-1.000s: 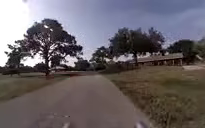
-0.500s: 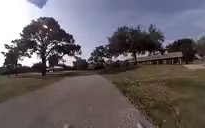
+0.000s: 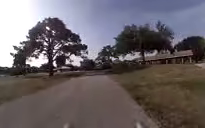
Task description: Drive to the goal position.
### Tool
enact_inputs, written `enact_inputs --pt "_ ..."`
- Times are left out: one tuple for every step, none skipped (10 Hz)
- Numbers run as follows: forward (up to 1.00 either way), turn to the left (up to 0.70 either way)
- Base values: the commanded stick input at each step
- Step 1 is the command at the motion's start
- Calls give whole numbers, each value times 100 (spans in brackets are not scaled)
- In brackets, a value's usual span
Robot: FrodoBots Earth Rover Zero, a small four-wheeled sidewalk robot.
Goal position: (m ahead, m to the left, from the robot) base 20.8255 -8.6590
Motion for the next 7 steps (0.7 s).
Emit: enact_inputs --pt "100 0" --pt "100 0" --pt "100 0" --pt "100 0" --pt "100 0" --pt "100 0" --pt "100 0"
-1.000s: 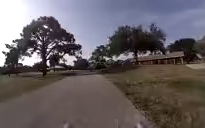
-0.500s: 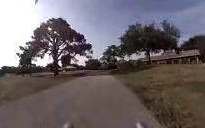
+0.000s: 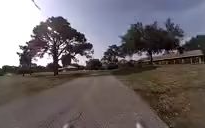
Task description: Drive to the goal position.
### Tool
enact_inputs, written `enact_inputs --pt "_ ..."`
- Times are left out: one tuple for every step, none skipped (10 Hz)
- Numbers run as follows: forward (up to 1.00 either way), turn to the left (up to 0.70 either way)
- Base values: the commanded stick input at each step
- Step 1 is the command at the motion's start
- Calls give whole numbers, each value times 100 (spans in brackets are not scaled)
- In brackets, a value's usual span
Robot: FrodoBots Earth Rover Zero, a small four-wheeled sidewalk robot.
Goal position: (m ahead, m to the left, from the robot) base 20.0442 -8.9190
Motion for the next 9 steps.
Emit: enact_inputs --pt "100 0" --pt "100 0" --pt "100 0" --pt "100 0" --pt "100 0" --pt "100 0" --pt "100 0" --pt "100 0" --pt "100 0"
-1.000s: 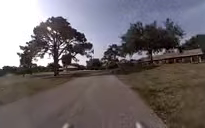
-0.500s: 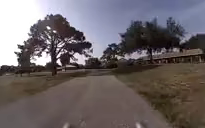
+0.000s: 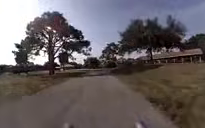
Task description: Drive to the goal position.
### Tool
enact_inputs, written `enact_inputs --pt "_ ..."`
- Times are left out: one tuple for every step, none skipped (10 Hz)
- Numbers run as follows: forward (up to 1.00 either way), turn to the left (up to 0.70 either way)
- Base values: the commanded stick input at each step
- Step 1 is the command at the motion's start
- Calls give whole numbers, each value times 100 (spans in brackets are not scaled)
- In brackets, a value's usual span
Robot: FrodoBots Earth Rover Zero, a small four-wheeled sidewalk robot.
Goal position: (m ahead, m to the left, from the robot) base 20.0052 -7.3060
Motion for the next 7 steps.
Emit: enact_inputs --pt "100 0" --pt "100 0" --pt "100 0" --pt "100 0" --pt "100 0" --pt "100 0" --pt "100 0"
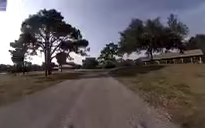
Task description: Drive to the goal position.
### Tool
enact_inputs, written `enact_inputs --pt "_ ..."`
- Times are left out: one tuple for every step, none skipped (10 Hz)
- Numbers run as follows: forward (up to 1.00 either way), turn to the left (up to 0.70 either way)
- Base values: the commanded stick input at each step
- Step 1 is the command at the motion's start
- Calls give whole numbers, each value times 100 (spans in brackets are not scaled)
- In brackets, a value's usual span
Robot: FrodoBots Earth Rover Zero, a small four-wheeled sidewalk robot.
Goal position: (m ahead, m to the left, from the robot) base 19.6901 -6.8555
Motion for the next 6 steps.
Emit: enact_inputs --pt "100 0" --pt "100 0" --pt "100 0" --pt "100 0" --pt "100 0" --pt "100 0"
